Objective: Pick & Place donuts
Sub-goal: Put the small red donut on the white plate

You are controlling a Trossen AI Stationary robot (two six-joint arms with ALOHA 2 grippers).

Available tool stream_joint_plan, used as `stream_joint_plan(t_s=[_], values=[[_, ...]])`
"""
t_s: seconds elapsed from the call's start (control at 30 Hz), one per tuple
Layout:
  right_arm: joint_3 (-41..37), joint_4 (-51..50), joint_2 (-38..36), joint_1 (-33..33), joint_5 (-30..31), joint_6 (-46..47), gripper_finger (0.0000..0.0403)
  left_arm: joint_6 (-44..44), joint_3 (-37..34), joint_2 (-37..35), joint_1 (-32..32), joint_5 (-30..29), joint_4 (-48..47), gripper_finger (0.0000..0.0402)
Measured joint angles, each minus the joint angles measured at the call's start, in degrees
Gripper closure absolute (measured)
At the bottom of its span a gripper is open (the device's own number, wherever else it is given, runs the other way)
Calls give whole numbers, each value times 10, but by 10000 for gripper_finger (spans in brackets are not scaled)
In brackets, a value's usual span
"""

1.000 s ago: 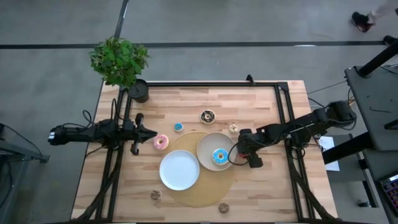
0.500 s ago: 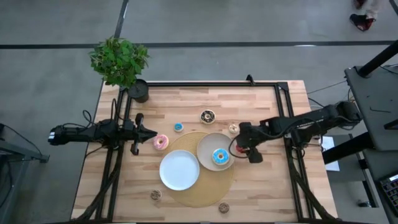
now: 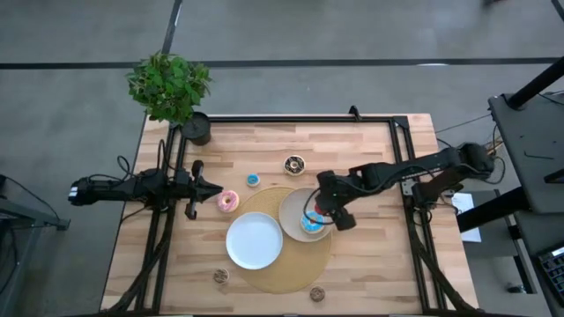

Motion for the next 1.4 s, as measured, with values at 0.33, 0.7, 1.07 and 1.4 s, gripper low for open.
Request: stream_joint_plan(t_s=[0.33, 0.7, 1.07, 1.4], values=[[110, -14, 87, 0, 0, -39, 175, 0, 0, 0, 0, 0, 0, 402], [254, -45, 196, 0, -1, -42, 174, 0, 0, 0, 0, 0, 0, 402], [337, -48, 264, 7, -2, 12, 174, 0, 0, 1, 0, 0, 0, 402], [438, -74, 338, 26, -5, 51, 174, 0, 0, 8, 0, 0, 0, 402]])
